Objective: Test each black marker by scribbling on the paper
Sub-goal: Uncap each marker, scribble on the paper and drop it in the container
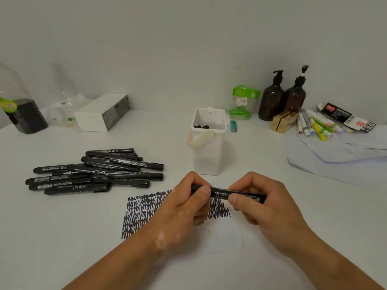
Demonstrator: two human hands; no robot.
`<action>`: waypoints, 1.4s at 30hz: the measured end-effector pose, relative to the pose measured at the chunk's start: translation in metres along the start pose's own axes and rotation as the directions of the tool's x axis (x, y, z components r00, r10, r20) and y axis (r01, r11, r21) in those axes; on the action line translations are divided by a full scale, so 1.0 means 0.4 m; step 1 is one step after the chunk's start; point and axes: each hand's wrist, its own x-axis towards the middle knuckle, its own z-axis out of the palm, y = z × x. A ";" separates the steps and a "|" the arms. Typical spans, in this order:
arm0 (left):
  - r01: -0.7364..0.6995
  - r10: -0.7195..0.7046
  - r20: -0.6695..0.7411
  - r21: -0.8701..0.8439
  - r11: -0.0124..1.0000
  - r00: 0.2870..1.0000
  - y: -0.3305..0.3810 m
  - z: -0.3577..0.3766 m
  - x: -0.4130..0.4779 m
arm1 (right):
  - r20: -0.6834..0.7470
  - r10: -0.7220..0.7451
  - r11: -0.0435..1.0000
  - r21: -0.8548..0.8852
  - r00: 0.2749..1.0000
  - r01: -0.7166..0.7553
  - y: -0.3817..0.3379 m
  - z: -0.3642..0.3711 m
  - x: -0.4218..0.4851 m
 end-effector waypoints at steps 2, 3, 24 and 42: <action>0.008 -0.008 -0.011 -0.006 1.000 1.000 0.003 0.004 -0.001 | -0.013 -0.008 1.000 -0.012 1.000 0.008 -0.001 0.001 -0.001; 0.011 -0.011 -0.015 -0.005 1.000 1.000 0.005 0.005 -0.002 | -0.016 -0.009 1.000 -0.017 1.000 0.009 -0.001 0.002 -0.002; -0.057 0.055 0.037 0.056 0.997 0.998 0.010 -0.009 0.008 | 0.011 0.055 0.985 0.164 0.998 -0.056 0.006 0.011 0.009; -0.096 0.103 -0.067 0.109 0.989 0.992 0.013 -0.028 0.006 | 0.024 -0.072 0.989 -0.129 0.997 0.074 -0.001 0.008 -0.001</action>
